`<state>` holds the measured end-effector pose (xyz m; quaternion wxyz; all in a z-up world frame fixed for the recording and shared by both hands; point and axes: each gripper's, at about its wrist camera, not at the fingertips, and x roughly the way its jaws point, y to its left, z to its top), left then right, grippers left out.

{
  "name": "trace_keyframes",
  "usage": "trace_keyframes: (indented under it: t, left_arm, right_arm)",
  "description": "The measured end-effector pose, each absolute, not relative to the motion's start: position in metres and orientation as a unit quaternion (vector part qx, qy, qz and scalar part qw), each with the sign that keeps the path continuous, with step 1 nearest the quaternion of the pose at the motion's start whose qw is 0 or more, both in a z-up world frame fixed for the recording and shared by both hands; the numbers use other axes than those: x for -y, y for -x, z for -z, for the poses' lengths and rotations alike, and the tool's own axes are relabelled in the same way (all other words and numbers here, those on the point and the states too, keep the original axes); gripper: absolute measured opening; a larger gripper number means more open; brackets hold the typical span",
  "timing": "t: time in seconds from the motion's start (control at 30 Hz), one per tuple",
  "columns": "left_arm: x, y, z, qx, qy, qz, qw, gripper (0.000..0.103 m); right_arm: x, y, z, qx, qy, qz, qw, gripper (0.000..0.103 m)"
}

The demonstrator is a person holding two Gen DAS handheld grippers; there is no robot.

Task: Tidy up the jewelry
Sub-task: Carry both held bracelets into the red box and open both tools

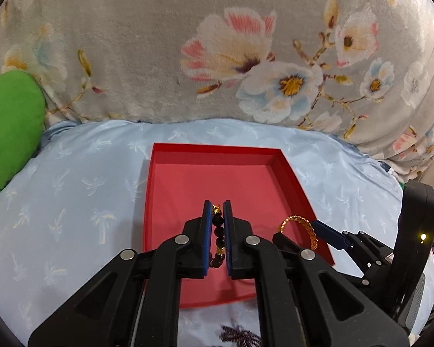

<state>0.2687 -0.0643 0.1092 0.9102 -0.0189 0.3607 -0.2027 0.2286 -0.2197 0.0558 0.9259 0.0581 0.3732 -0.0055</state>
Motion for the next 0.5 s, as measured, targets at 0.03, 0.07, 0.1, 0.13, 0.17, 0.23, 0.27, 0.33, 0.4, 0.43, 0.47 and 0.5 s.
trace_keyframes:
  t: [0.03,0.07,0.1,0.13,0.17,0.23,0.27,0.33,0.4,0.43,0.47,0.5]
  left_arm:
    - [0.065,-0.273,-0.104,-0.365,0.018,0.203,0.909,0.008]
    - [0.067,-0.278,-0.098,-0.37,0.016,0.204,0.906,0.008]
    - [0.068,-0.281,-0.094,-0.374,0.015,0.204,0.905,0.008]
    - [0.069,-0.285,-0.089,-0.377,0.013,0.203,0.903,0.008]
    - [0.07,-0.287,-0.085,-0.38,0.011,0.2,0.903,0.008]
    - [0.07,-0.29,-0.078,-0.382,0.008,0.192,0.904,0.011]
    - [0.069,-0.291,-0.076,-0.384,0.008,0.189,0.904,0.018]
    - [0.066,-0.291,-0.071,-0.389,0.015,0.185,0.903,0.033]
    - [0.062,-0.288,-0.071,-0.384,0.016,0.179,0.906,0.036]
    - [0.061,-0.286,-0.072,-0.384,0.017,0.177,0.906,0.037]
    - [0.058,-0.284,-0.072,-0.385,0.019,0.176,0.906,0.037]
    - [0.057,-0.281,-0.073,-0.386,0.021,0.176,0.905,0.037]
  right_arm:
    - [0.219,-0.234,-0.051,-0.377,-0.057,0.004,0.924,0.057]
    - [0.218,-0.238,-0.047,-0.38,-0.057,0.004,0.923,0.057]
    - [0.218,-0.241,-0.045,-0.382,-0.057,0.004,0.922,0.057]
    - [0.217,-0.243,-0.042,-0.383,-0.057,0.004,0.922,0.057]
    - [0.217,-0.245,-0.04,-0.384,-0.056,0.005,0.922,0.057]
    - [0.218,-0.246,-0.038,-0.381,-0.057,0.006,0.923,0.065]
    - [0.218,-0.245,-0.038,-0.378,-0.057,0.009,0.924,0.068]
    - [0.221,-0.241,-0.039,-0.37,-0.059,0.014,0.927,0.073]
    - [0.224,-0.236,-0.041,-0.366,-0.065,0.017,0.928,0.073]
    - [0.226,-0.233,-0.043,-0.364,-0.069,0.018,0.928,0.073]
    - [0.228,-0.231,-0.044,-0.364,-0.073,0.018,0.928,0.073]
    - [0.23,-0.227,-0.046,-0.362,-0.078,0.018,0.929,0.073]
